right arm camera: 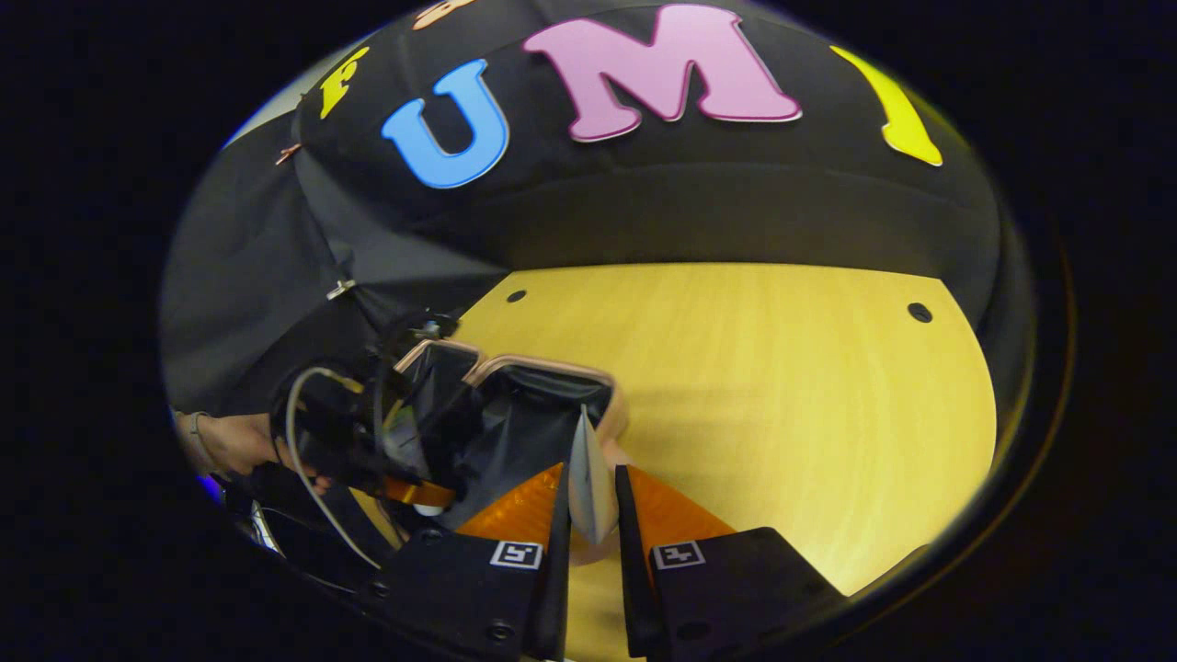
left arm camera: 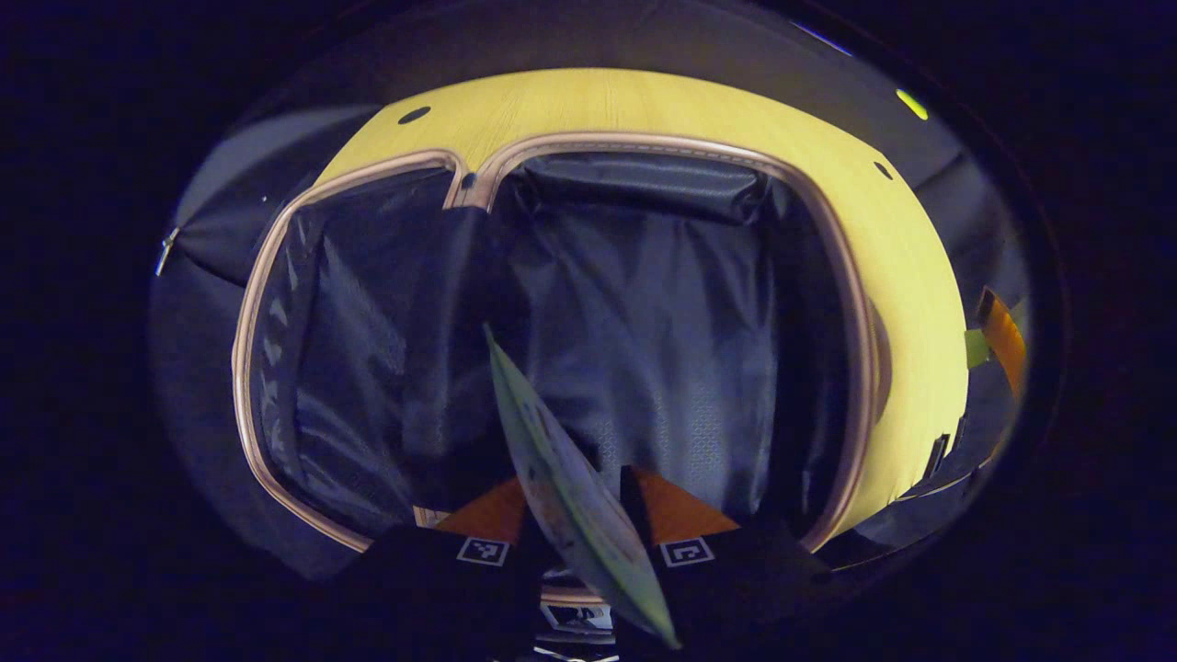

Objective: First open the suitcase, pack the skin care products into it, and then close the suitcase.

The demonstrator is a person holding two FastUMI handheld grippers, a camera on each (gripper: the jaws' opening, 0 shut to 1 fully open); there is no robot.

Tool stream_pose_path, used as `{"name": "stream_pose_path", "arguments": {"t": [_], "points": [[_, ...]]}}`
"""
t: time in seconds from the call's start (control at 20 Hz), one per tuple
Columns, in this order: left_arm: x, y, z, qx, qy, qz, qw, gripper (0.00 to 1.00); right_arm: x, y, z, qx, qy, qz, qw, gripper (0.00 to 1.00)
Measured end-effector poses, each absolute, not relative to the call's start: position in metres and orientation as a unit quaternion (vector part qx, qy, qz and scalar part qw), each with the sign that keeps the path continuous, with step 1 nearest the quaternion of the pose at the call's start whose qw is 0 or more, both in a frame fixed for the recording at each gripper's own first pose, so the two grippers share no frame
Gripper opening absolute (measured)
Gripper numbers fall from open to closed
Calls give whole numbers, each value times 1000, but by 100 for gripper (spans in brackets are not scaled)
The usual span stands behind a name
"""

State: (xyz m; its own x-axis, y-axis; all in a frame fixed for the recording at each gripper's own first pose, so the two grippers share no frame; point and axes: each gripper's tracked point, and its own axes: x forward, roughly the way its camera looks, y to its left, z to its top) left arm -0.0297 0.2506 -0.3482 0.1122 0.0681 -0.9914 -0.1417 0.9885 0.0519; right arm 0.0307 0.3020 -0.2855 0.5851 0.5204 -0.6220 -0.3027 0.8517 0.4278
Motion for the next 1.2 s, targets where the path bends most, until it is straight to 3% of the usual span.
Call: {"name": "stream_pose_path", "arguments": {"t": [0.1, 0.2, 0.25, 0.35, 0.5, 0.55, 0.6, 0.8, 0.85, 0.9, 1.15, 1.2], "points": [[-41, 248, -356, -56, 670, 79, 736, 48, 16, 334, -288, 146, 405, 251, 867, 29], [-39, 237, -355, -78, 658, 38, 748, 55, 5, 353, -299, 137, 424, 257, 858, 29], [-37, 235, -349, -75, 646, 15, 760, 71, -1, 361, -308, 128, 439, 257, 852, 29], [-27, 237, -331, -63, 615, -5, 786, 86, -21, 377, -332, 113, 488, 258, 826, 28], [-5, 252, -289, -98, 548, -8, 831, 87, -35, 411, -353, 141, 544, 259, 786, 29], [-2, 265, -278, -108, 526, -4, 843, 89, -36, 423, -359, 154, 560, 257, 773, 35], [1, 281, -267, -112, 509, 3, 854, 89, -41, 426, -369, 154, 577, 251, 762, 29], [-11, 386, -247, -81, 482, 73, 870, 90, -39, 426, -401, 144, 628, 187, 742, 31], [-14, 413, -243, -76, 478, 93, 870, 91, -36, 427, -403, 144, 628, 176, 744, 26], [-20, 438, -240, -74, 474, 115, 870, 92, -34, 429, -399, 148, 625, 172, 747, 32], [-34, 539, -235, -96, 436, 220, 867, 92, -16, 429, -339, 154, 538, 194, 806, 94], [-32, 558, -232, -112, 426, 240, 865, 92, -13, 429, -324, 158, 518, 203, 815, 95]]}}
